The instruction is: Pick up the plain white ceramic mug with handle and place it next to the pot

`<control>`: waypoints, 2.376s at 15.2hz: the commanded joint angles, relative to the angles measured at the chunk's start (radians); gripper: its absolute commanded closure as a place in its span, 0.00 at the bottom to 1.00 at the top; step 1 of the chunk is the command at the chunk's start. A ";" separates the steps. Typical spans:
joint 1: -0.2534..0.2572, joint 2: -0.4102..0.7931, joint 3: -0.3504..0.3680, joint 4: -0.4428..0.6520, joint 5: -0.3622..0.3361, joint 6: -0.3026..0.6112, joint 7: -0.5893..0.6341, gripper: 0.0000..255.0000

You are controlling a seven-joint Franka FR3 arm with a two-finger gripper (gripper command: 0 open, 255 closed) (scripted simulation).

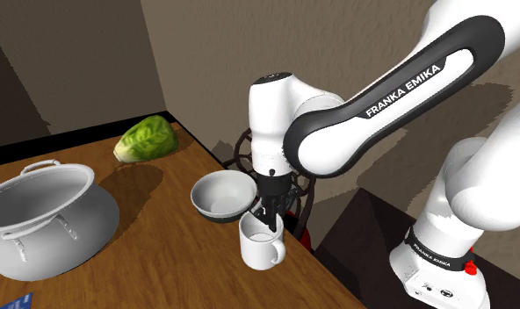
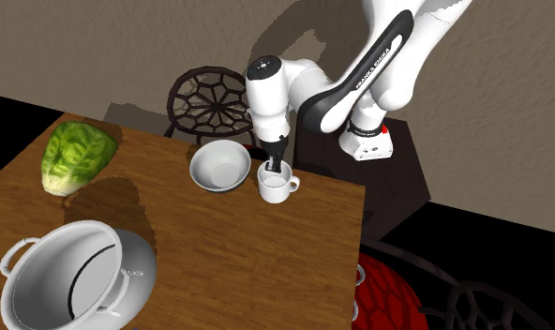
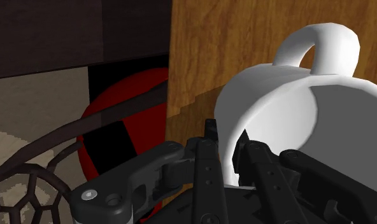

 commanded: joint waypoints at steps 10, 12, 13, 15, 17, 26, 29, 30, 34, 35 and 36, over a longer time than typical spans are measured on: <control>0.008 -0.069 -0.026 0.047 0.010 -0.113 -0.010 1.00; 0.009 -0.085 -0.033 0.062 0.011 -0.144 -0.011 1.00; 0.009 -0.093 -0.037 0.070 0.011 -0.160 -0.012 1.00; 0.010 -0.107 -0.044 0.087 0.011 -0.191 -0.013 1.00; 0.011 -0.121 -0.051 0.104 0.010 -0.221 -0.013 1.00; 0.010 -0.165 -0.080 0.192 0.003 -0.352 -0.012 1.00; 0.009 -0.175 -0.088 0.225 -0.001 -0.394 -0.010 1.00; 0.009 -0.177 -0.091 0.236 -0.002 -0.408 -0.010 1.00; 0.007 -0.185 -0.102 0.283 -0.008 -0.463 -0.007 1.00; 0.006 -0.187 -0.104 0.295 -0.010 -0.477 -0.006 1.00; 0.005 -0.188 -0.107 0.308 -0.011 -0.490 -0.005 1.00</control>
